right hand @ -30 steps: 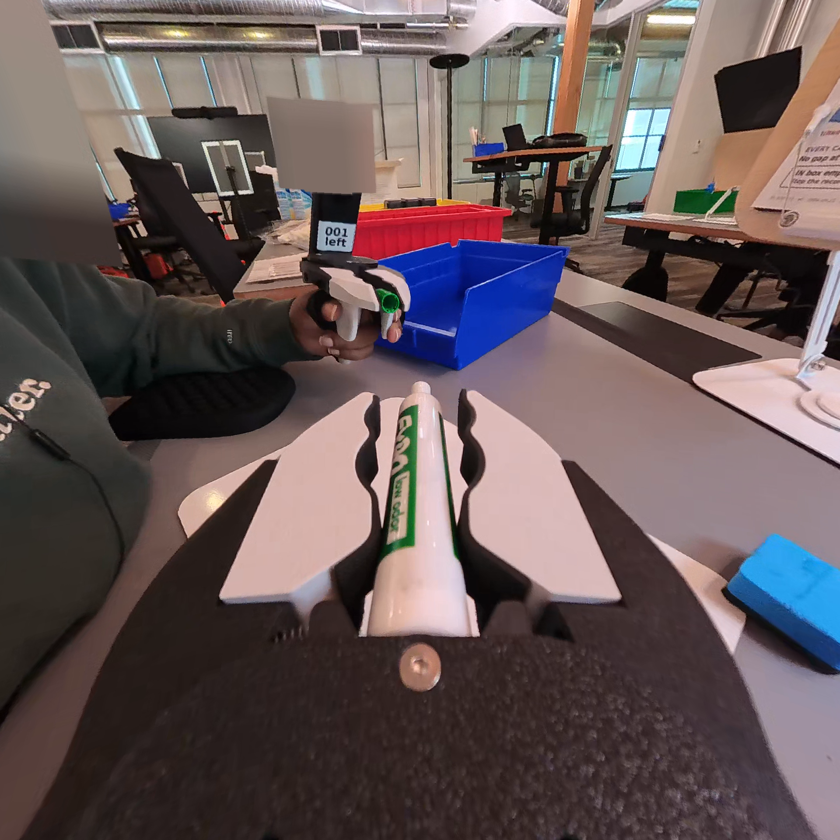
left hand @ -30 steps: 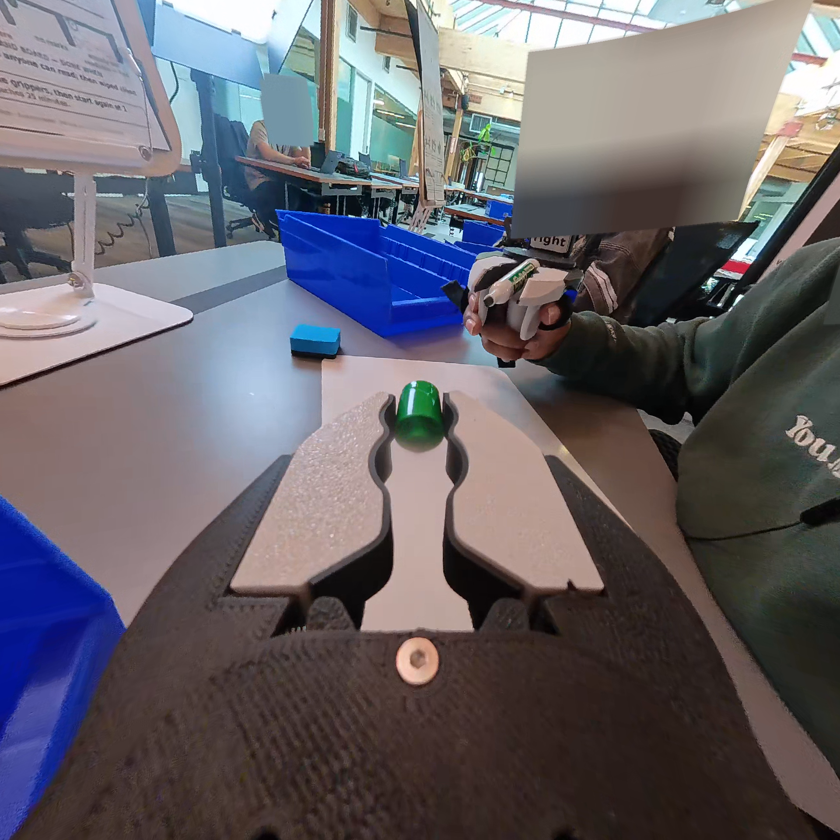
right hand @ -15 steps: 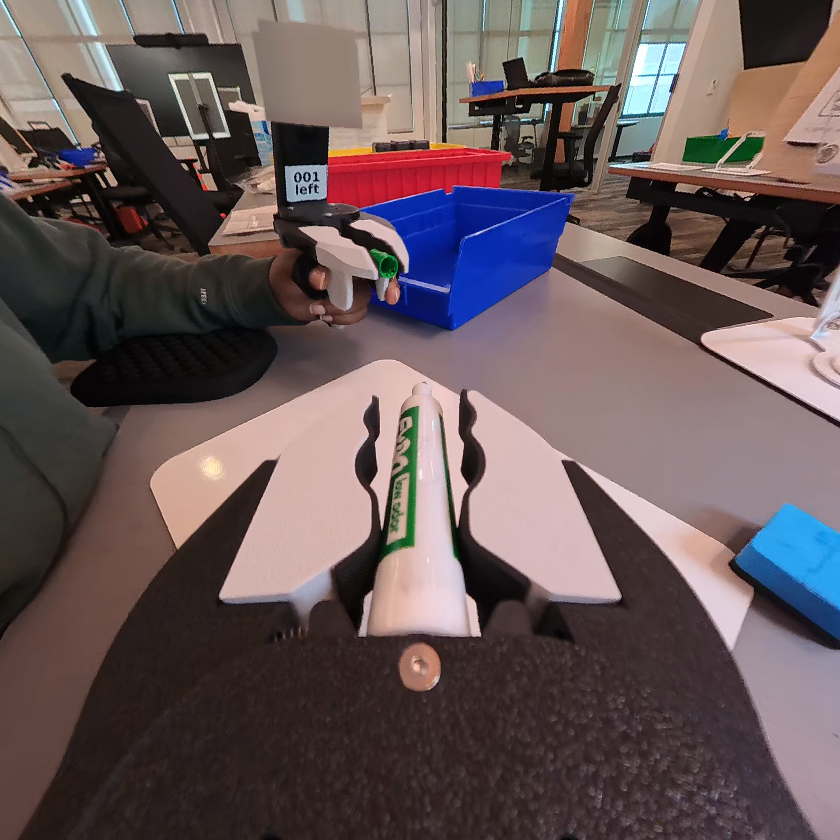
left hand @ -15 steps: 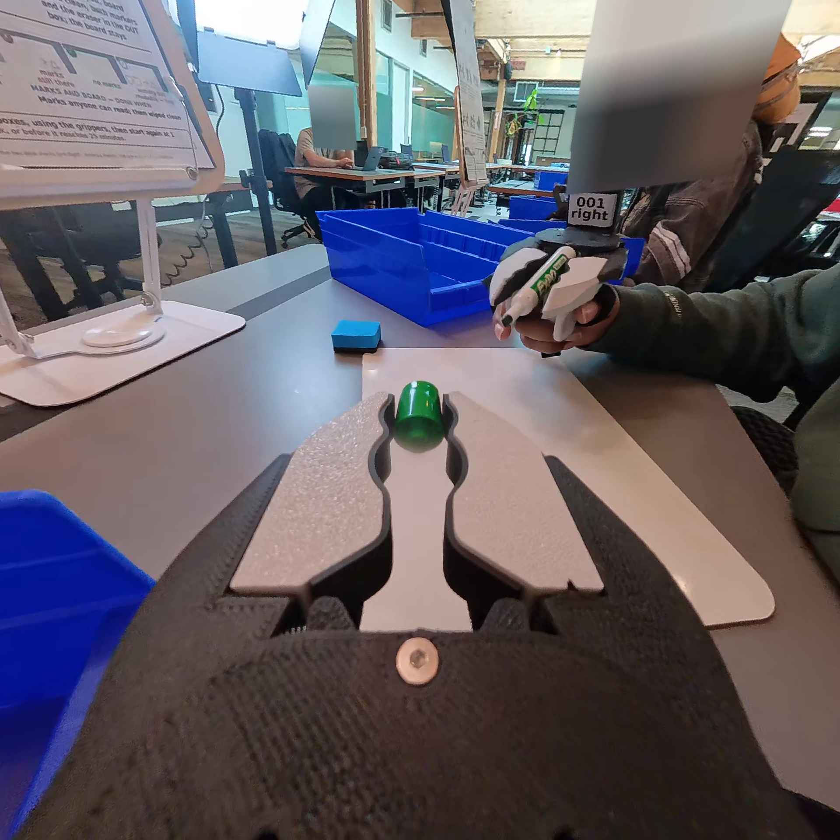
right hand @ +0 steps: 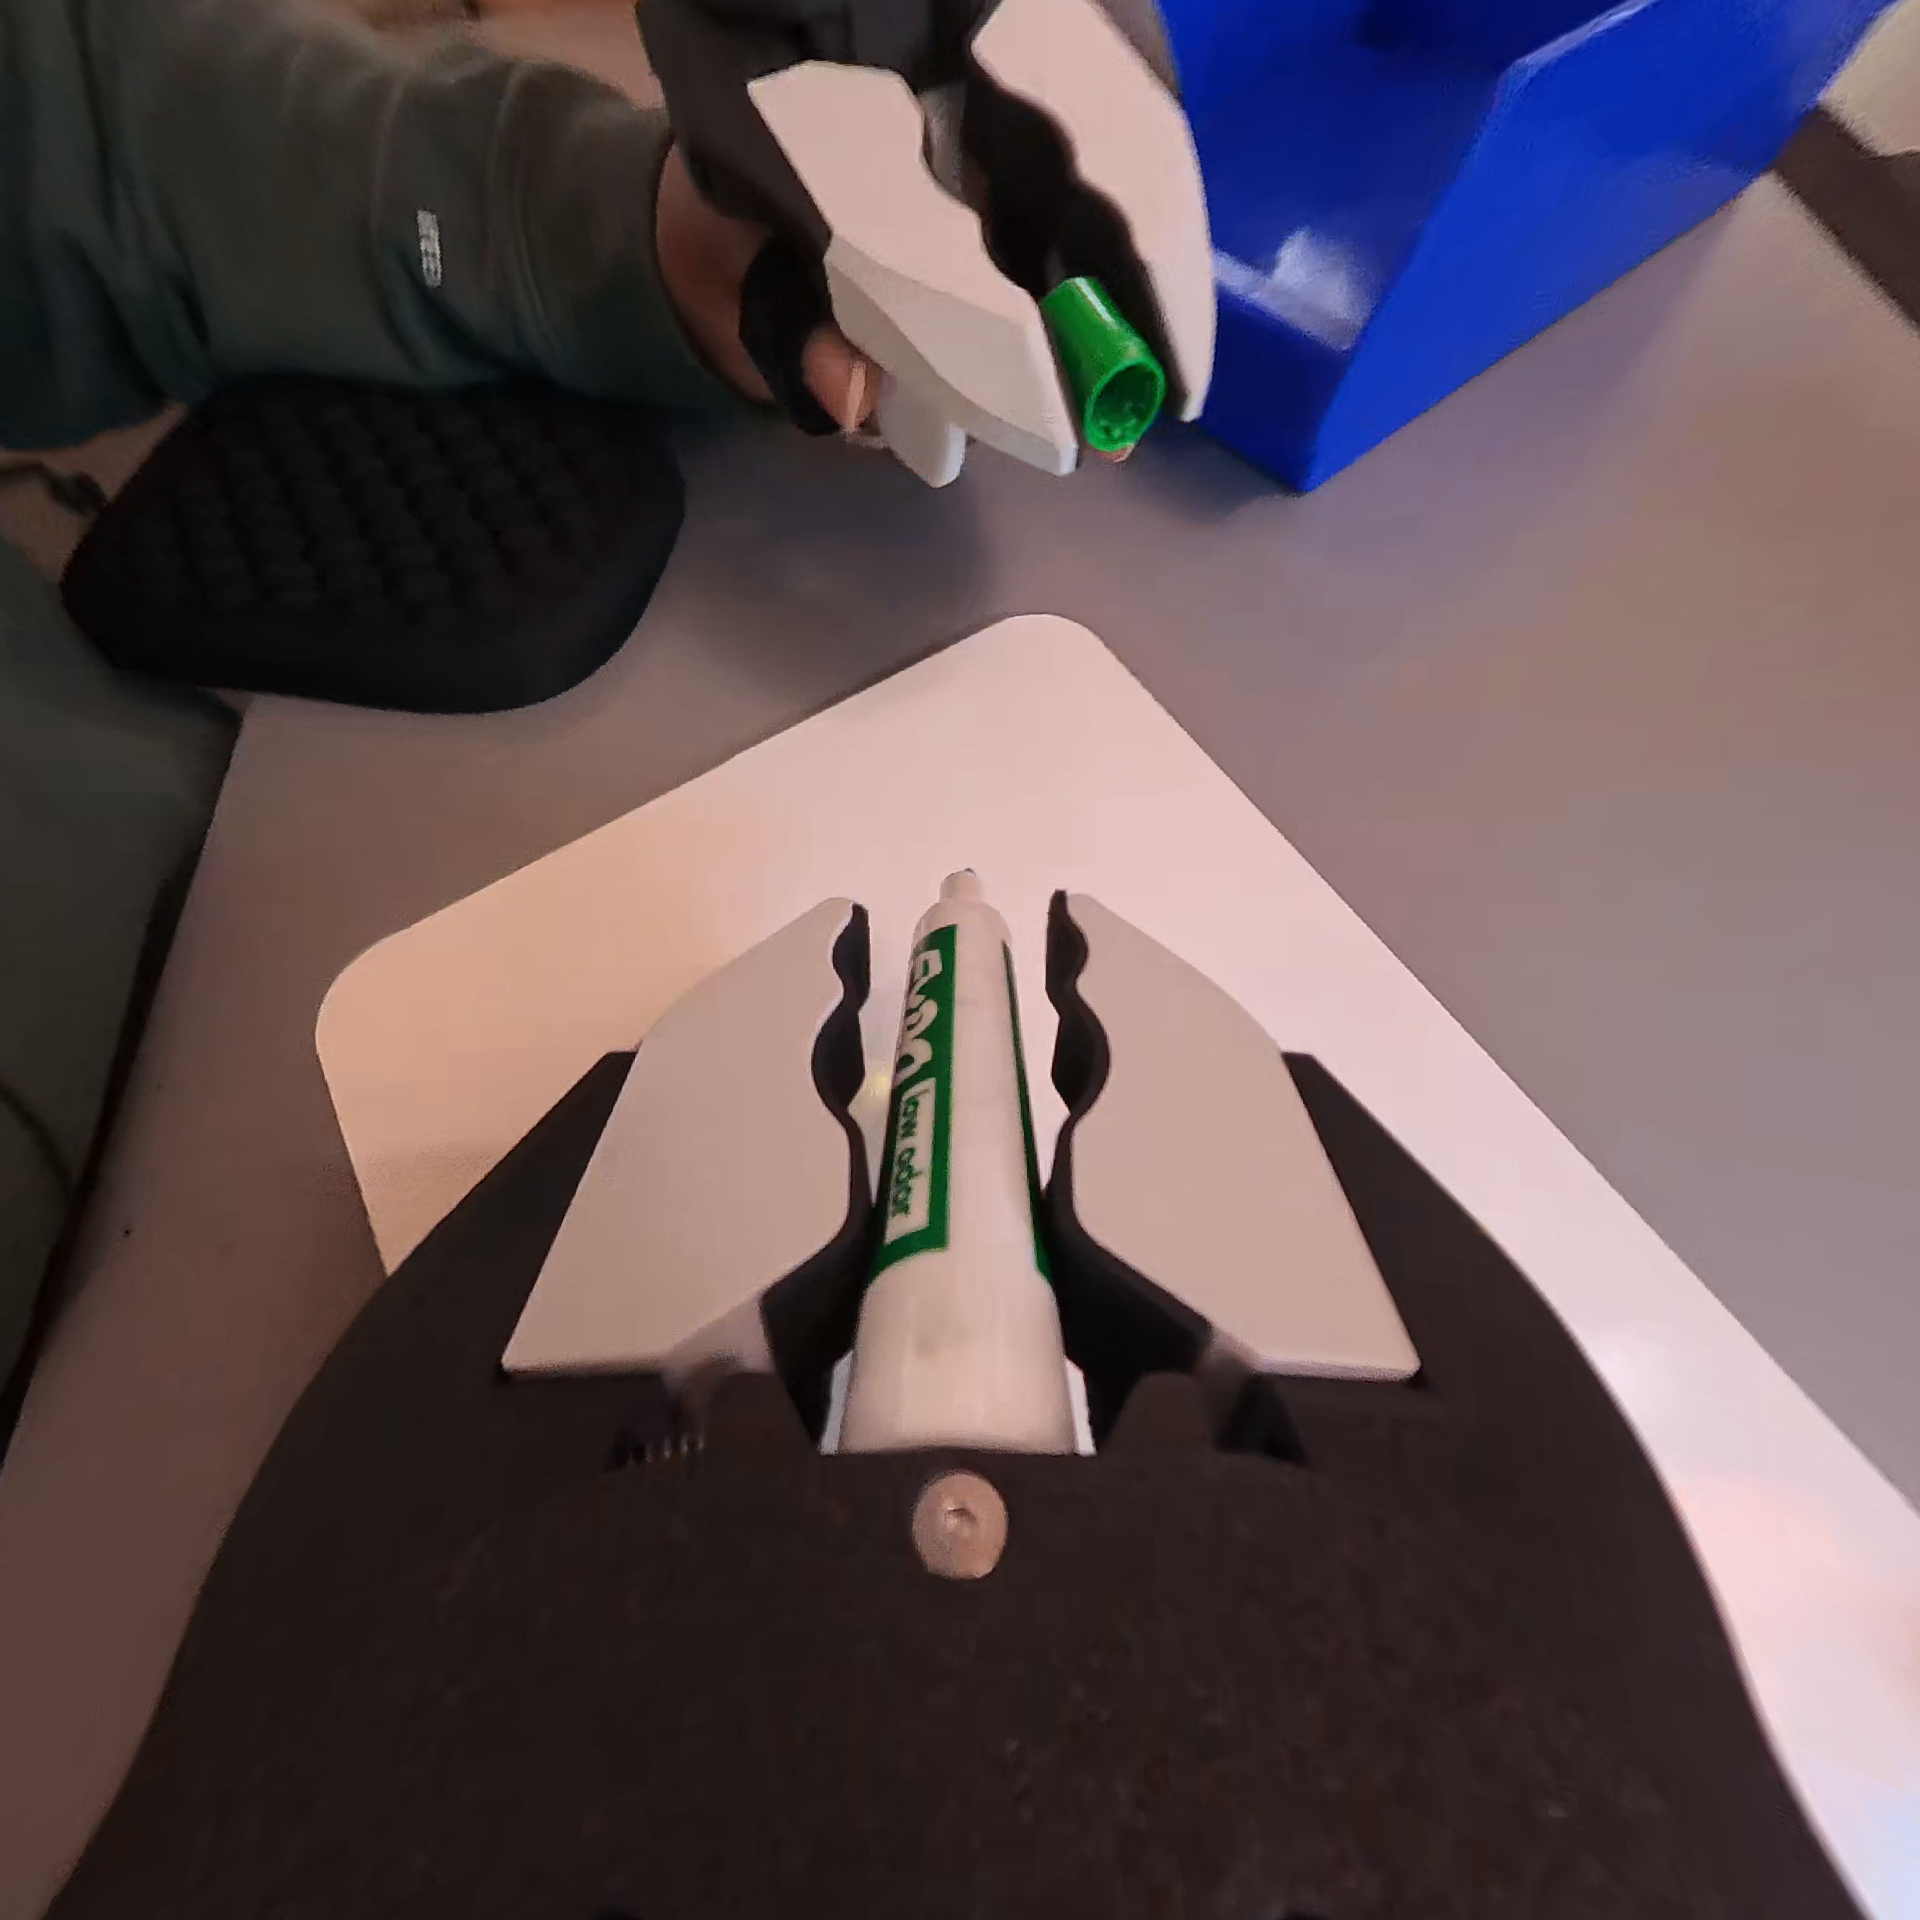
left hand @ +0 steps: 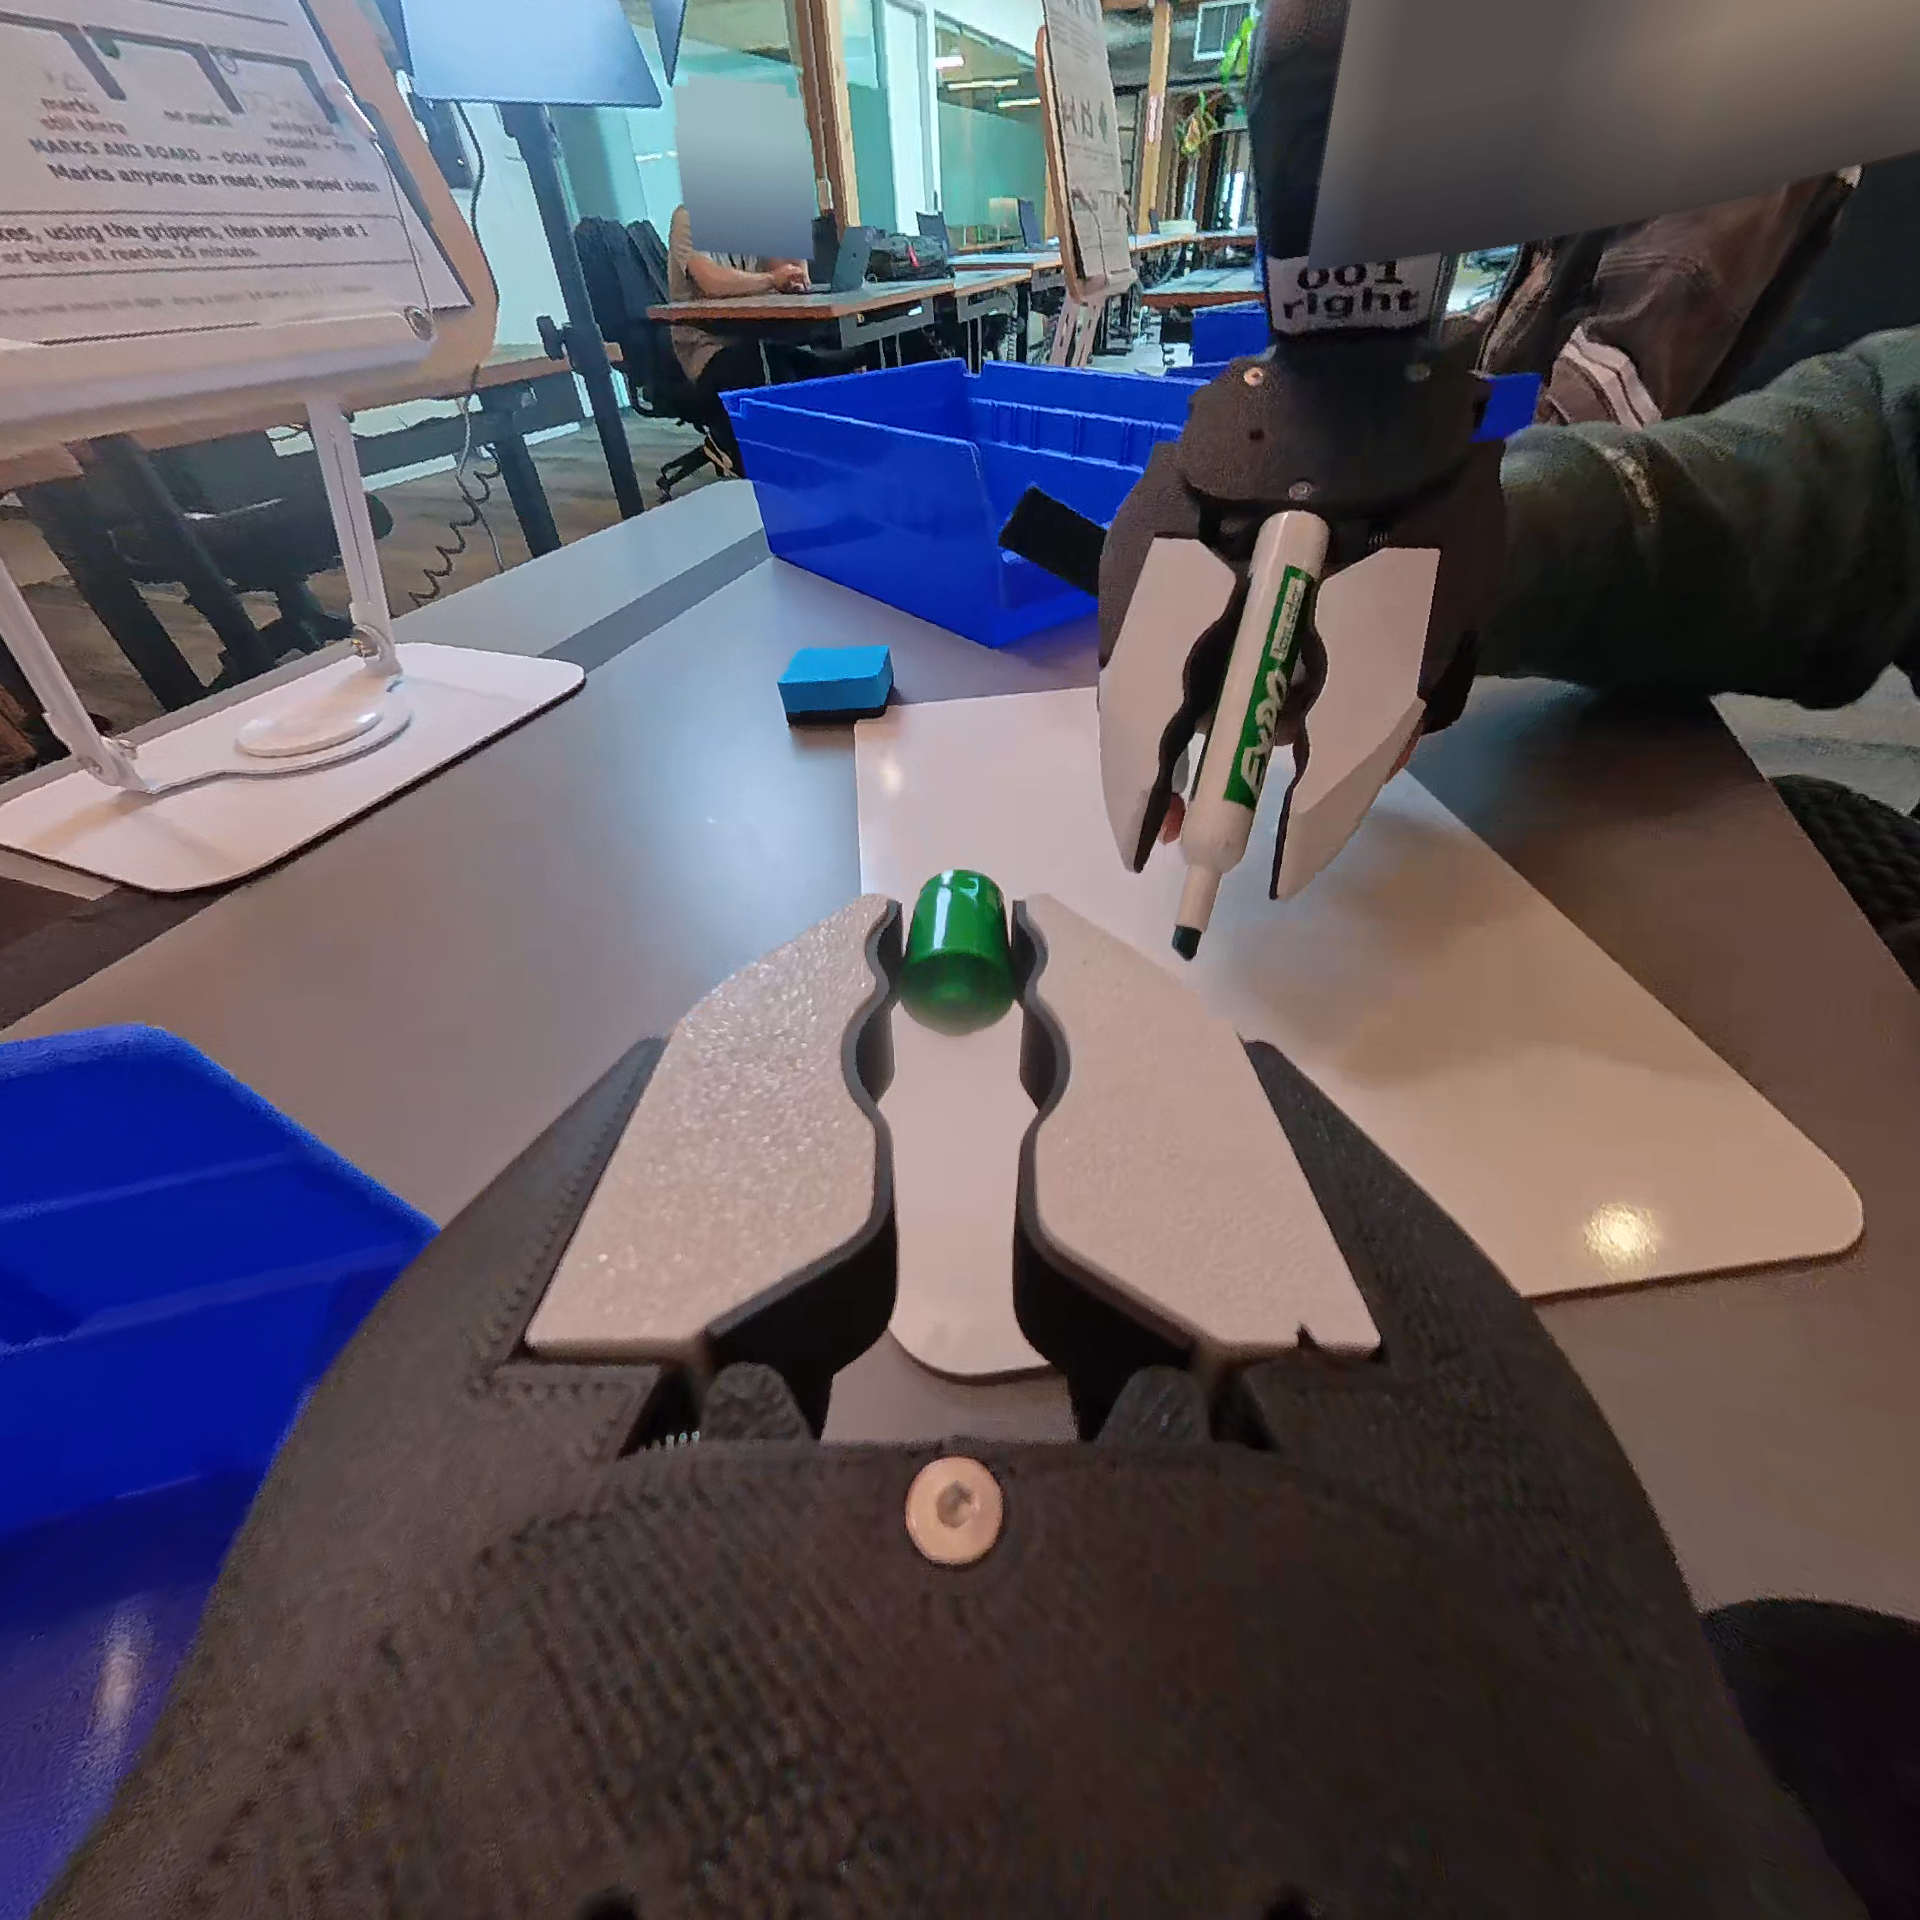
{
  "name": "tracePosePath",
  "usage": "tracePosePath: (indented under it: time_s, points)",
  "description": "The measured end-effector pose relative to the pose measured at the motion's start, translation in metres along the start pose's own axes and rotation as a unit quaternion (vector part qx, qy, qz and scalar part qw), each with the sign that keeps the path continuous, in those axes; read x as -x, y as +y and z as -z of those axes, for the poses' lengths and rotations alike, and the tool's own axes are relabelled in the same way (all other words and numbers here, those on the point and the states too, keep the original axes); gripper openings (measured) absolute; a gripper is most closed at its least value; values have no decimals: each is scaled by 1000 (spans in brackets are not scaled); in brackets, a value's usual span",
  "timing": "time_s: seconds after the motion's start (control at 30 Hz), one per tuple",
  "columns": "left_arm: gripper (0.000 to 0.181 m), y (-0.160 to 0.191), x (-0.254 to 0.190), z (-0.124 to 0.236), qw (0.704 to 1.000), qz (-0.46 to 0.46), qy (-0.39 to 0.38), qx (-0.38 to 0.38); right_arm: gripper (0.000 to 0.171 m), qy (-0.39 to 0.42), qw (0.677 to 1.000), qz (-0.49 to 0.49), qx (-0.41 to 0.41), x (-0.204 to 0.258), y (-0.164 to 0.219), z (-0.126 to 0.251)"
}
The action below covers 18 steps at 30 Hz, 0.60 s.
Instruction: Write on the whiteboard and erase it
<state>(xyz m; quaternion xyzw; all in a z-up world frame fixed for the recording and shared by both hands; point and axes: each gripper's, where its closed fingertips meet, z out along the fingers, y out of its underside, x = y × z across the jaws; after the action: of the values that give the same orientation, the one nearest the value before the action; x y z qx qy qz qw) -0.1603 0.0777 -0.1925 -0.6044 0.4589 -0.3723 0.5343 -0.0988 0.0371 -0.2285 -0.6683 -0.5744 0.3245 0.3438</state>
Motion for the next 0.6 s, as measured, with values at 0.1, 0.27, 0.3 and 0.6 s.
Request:
tracePosePath:
  time_s: [0.1, 0.27, 0.3, 0.6]
  points:
    - [20, 4, -2, 5, 1000, -6, 7, 9, 34, -20, 999, 19, 34, 3, -5, -17]
    - [20, 9, -3, 13, 1000, -6, 16, 17, 34, -43, 996, 33, 77, 2, -9, -39]
    - [20, 10, -3, 14, 1000, -7, 17, 18, 34, -47, 995, 33, 79, 1, -10, -42]
    - [20, 14, -8, 17, 999, -11, 25, 34, 34, -33, 994, 51, 92, -8, -11, -53]
